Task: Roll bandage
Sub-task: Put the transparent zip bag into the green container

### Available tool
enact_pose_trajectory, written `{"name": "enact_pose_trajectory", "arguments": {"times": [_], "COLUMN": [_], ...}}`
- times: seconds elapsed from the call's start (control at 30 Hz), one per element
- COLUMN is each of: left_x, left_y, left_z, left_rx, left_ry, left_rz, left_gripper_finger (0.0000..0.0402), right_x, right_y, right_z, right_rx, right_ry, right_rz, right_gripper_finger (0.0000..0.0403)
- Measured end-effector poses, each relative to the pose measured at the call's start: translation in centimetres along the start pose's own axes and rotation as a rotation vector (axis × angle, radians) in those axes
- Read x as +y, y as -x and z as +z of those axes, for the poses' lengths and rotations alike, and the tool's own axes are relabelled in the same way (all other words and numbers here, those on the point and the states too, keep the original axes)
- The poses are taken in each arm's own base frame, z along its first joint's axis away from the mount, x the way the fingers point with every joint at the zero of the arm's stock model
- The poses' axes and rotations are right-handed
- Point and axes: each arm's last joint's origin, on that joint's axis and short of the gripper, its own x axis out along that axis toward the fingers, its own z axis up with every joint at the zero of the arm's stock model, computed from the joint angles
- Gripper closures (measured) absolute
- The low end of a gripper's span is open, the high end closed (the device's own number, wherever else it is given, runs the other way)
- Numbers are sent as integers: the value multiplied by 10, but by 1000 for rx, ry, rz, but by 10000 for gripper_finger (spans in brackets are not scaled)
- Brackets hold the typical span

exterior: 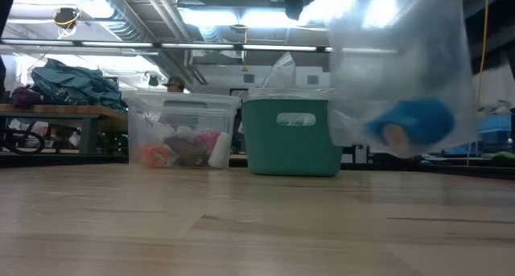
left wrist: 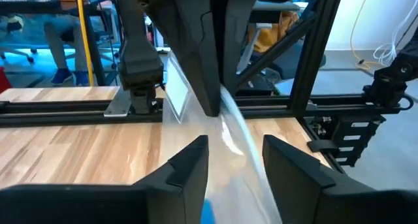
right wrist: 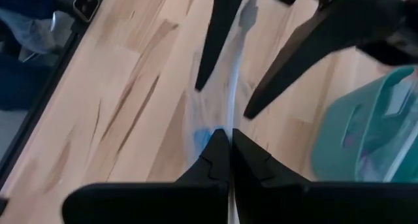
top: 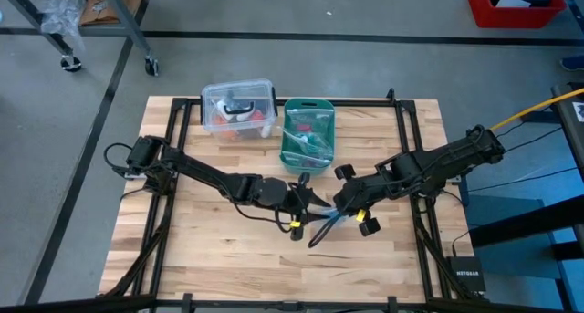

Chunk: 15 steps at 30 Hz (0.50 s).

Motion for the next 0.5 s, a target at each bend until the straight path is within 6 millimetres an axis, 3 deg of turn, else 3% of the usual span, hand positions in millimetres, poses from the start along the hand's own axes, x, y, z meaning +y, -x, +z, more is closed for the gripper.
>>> {"name": "enact_pose_trajectory", "arguments": {"times": [0.13,0.37,0.5], "left_x": [1,1,1], "left_y": [0,0,0], "left_z": [1,4,4], "left_rx": [-17,-41,-41], "left_ry": [0,-8,-8], "left_rz": [19,27,31], "left_gripper_finger": [288,390,397], "right_x": [0,-1,-1], "right_y": [0,0,1], "right_z": [1,1,1], "right_rx": [-12,-11,-11], "right_ry": [20,21,22], "right_rz": [-8,-27,-43], "right_gripper_finger": [402,390,375]}}
